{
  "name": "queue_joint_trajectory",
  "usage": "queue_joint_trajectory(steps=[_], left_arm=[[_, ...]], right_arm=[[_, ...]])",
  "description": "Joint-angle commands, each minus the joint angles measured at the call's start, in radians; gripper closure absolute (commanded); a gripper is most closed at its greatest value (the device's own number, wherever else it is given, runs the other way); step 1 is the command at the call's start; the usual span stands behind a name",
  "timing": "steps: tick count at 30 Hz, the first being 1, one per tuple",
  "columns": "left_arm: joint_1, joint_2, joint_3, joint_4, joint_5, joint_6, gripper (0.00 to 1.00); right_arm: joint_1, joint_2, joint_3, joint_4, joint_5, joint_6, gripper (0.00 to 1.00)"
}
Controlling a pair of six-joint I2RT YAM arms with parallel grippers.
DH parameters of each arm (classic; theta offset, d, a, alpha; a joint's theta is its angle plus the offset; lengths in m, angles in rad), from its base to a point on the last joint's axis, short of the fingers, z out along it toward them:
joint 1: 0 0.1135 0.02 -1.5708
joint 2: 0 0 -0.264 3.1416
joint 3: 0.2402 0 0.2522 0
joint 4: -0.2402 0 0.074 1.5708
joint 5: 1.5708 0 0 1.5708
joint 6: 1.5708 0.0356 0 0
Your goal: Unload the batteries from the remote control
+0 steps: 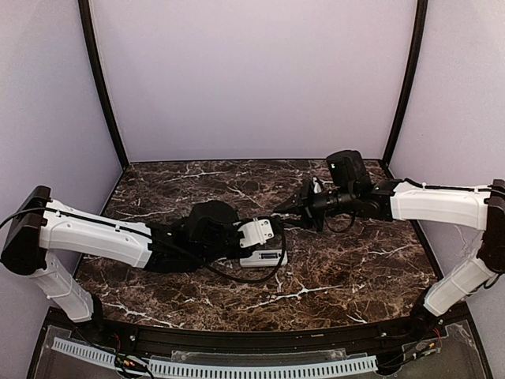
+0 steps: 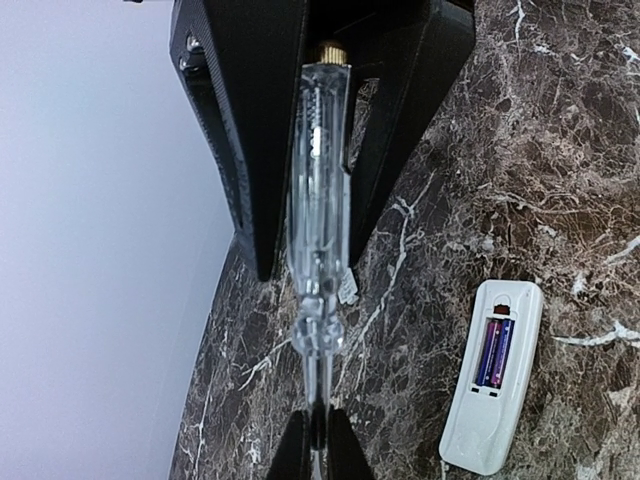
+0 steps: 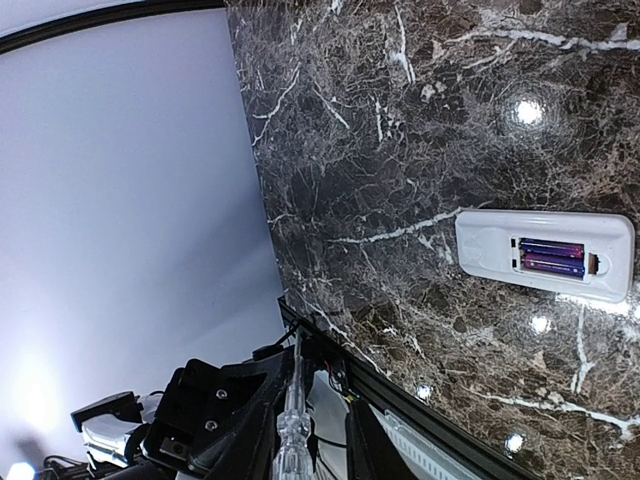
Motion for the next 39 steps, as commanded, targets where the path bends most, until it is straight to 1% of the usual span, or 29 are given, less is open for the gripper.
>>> queue_joint_trajectory(steps=[1,8,15,21,29,36,39], left_arm=[[-0.005,0.006,0.030,0.001,0.020,0.003,1.00],[-0.005,0.016,0.041,0.006,0.026,0.011,1.00],[-0.005,0.026,0.046,0.004,0.027,0.019,1.00],[-0.005,0.035,0.049,0.005,0.025,0.022,1.00],[-0.005,0.040,0.050,0.007,0.022,0.026,1.00],[-0.005,0.041,0.048,0.015,0.016,0.042,1.00],[-0.005,0.043,0.048,0.016,0.016,0.045,1.00]], right_arm=[[-0.004,0.019,0.009,0.023,-0.020,-0.011,0.76],[-0.004,0.017,-0.001,0.032,-0.026,-0.009,0.78],[-0.004,0.020,0.000,0.032,-0.029,-0.014,0.85],[-0.004,0.028,0.004,0.031,-0.037,-0.019,0.87],[-0.004,0.035,0.008,0.024,-0.046,-0.029,0.86],[-0.003,0.048,0.021,0.011,-0.072,-0.044,0.84],[-0.005,0.045,0.018,0.012,-0.070,-0.045,0.84]])
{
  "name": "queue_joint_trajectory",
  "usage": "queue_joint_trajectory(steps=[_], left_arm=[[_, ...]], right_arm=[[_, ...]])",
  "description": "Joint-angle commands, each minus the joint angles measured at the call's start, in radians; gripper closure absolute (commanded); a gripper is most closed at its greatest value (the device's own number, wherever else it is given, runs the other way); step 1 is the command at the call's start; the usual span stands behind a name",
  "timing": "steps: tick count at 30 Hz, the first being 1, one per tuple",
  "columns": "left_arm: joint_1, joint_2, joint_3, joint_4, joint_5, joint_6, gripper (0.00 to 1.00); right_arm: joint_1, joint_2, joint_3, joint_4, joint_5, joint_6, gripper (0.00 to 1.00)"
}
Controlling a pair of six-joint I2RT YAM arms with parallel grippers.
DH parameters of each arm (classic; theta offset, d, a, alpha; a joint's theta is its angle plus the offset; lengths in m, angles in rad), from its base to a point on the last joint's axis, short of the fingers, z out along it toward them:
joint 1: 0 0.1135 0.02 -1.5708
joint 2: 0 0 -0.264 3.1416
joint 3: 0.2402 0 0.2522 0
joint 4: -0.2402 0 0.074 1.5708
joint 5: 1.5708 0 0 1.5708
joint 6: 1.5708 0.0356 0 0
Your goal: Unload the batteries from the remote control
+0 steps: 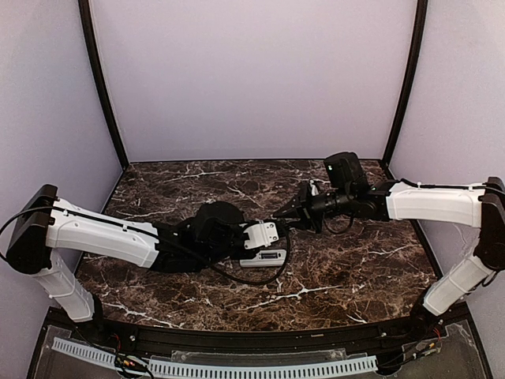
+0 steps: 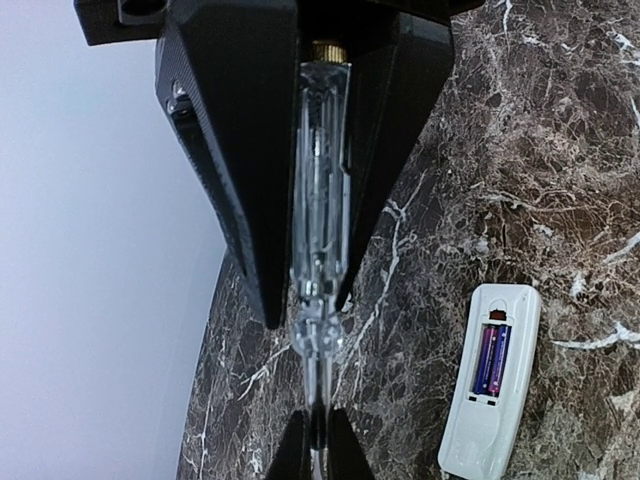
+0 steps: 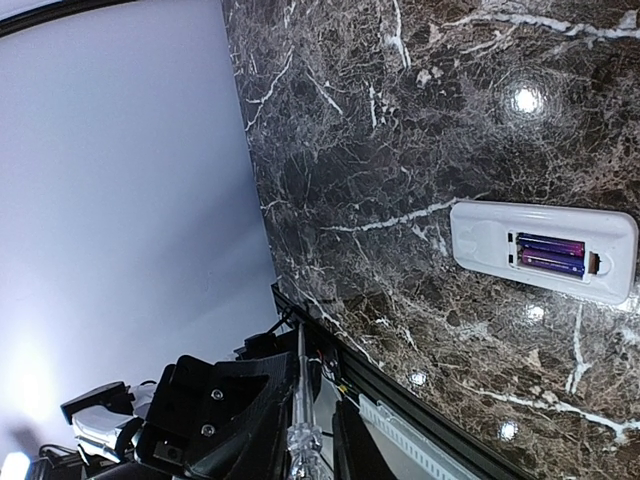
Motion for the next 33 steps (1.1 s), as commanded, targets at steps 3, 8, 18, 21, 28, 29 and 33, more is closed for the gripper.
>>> queue_joint_trajectory(steps=[3,8,18,21,28,29,33], left_arm=[[-0.006,0.000,0.022,0.011,-0.003,0.011,1.00],[-0.005,0.003,0.023,0.011,-0.006,0.014,1.00],[-0.005,0.006,0.029,0.021,-0.030,0.006,1.00],[-0.005,0.013,0.056,-0.024,-0.056,-0.037,0.87],[-0.005,-0.021,0.048,-0.071,-0.053,-0.104,0.33],[-0.005,-0.028,0.045,-0.075,-0.047,-0.119,0.28],[-0.005,-0.089,0.007,-0.091,-0.014,-0.173,0.13]], right_arm=[[-0.001,0.012,0.016,0.004,-0.017,-0.021,0.86],[0.000,0.009,0.015,0.004,-0.016,-0.023,0.90],[-0.001,0.007,0.016,-0.010,-0.019,-0.045,1.00],[-0.001,0.002,0.018,-0.015,-0.014,-0.062,1.00],[-0.005,-0.014,0.021,-0.043,0.005,-0.111,1.00],[-0.006,-0.017,0.019,-0.046,0.008,-0.118,1.00],[-0.014,-0.033,0.013,-0.058,0.024,-0.161,1.00]])
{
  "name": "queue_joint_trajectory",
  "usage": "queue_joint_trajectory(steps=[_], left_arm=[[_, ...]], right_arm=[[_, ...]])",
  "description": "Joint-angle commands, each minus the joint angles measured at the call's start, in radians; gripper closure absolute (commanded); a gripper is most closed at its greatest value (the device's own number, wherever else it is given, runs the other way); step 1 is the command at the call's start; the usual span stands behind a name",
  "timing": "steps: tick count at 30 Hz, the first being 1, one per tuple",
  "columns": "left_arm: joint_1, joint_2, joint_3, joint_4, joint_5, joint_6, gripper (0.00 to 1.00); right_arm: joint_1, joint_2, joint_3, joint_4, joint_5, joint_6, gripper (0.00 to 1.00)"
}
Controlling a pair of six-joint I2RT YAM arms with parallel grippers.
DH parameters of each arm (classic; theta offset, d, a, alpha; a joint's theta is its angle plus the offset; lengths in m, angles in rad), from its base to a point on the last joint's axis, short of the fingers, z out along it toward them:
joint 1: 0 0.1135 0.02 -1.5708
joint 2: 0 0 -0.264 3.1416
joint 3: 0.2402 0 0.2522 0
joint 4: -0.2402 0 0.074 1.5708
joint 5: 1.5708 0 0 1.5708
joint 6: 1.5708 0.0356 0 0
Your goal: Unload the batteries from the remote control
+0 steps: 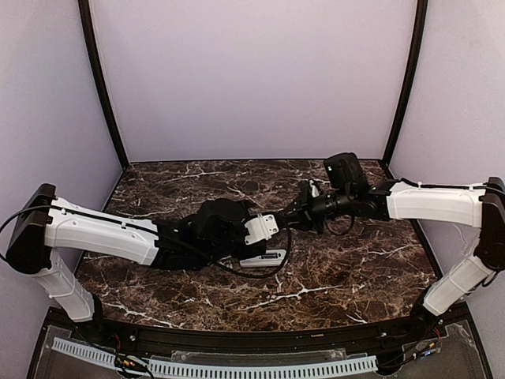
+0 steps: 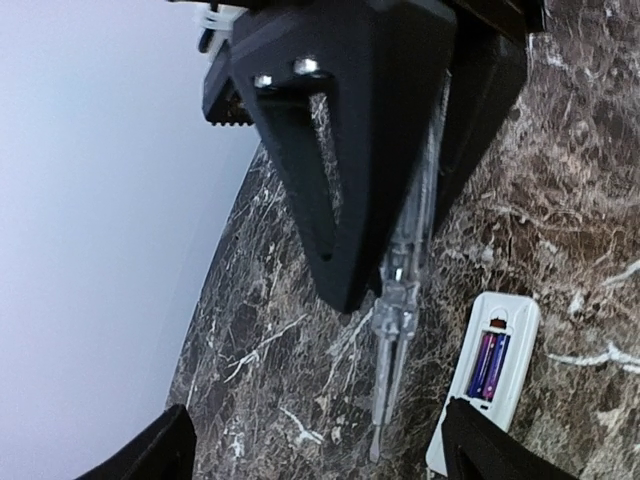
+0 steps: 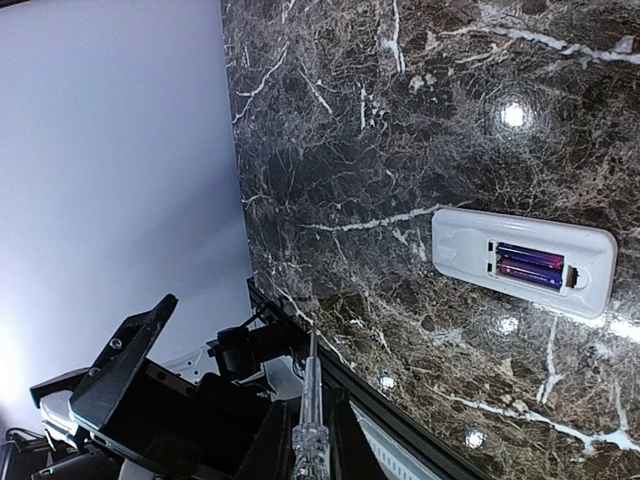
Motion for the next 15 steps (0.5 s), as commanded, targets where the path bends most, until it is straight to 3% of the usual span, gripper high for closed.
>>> queue_joint_trajectory(steps=[1,7,15], left_arm=[[-0.004,-0.121,-0.055,-0.029,0.037,-0.083,0.08],[0.024,-0.240,-0.145,-0.065,0.140,-0.218,0.02],[0.144,-0.327,-0.208,-0.155,0.332,-0.459,0.09]], right_arm=[[-0.011,-0.039,0.008,-0.027,0.030,-0.074,1.00],[-0.022,-0.084,0.017,-0.116,0.086,-0.166,1.00],[-0.027,-0.111,0.058,-0.242,0.158,-0.302,1.00]])
